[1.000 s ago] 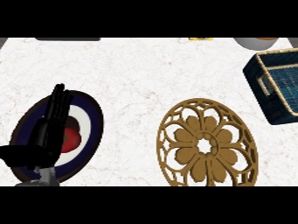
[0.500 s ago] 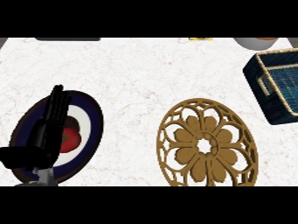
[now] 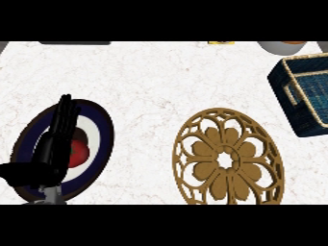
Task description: Pick the squash from the placemat and place it in the basket
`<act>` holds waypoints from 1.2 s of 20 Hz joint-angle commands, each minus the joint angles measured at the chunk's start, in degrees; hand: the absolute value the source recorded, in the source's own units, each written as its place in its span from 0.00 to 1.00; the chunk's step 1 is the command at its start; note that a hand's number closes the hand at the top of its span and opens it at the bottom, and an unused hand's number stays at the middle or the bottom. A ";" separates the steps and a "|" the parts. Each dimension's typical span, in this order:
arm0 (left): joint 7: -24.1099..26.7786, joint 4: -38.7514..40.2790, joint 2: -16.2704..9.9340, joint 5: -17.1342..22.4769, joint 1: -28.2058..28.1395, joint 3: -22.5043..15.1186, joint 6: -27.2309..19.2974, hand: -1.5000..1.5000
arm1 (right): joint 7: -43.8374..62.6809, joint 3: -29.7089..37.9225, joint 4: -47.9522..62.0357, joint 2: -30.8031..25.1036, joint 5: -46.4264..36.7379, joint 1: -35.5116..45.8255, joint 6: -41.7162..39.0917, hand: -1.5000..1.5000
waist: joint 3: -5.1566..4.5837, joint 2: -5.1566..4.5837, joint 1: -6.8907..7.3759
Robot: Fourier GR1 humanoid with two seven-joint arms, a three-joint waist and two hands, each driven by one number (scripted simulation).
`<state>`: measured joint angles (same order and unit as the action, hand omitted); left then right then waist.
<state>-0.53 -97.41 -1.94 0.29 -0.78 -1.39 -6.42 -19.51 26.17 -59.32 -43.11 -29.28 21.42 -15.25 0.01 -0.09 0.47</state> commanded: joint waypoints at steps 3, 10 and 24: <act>2.73 5.49 -1.56 2.54 3.04 3.38 2.59 0.50 | 0.05 -0.95 8.80 -1.58 -0.79 5.04 -0.11 0.00 | -0.01 -0.05 0.00; -0.60 -2.20 0.29 -1.32 -2.50 -1.74 0.61 0.50 | -8.37 0.15 13.87 -1.66 0.02 3.31 2.58 0.00 | 0.01 0.07 -0.09; 2.37 2.92 0.48 -0.42 0.32 0.80 0.49 0.50 | -6.82 8.84 13.82 -6.88 9.32 8.31 4.04 0.00 | -0.04 0.13 -0.52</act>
<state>-1.09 -96.43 -2.04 0.25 0.69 -0.56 -5.93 -28.48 32.93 -43.97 -47.47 -22.04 30.22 -10.71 0.01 -0.02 0.23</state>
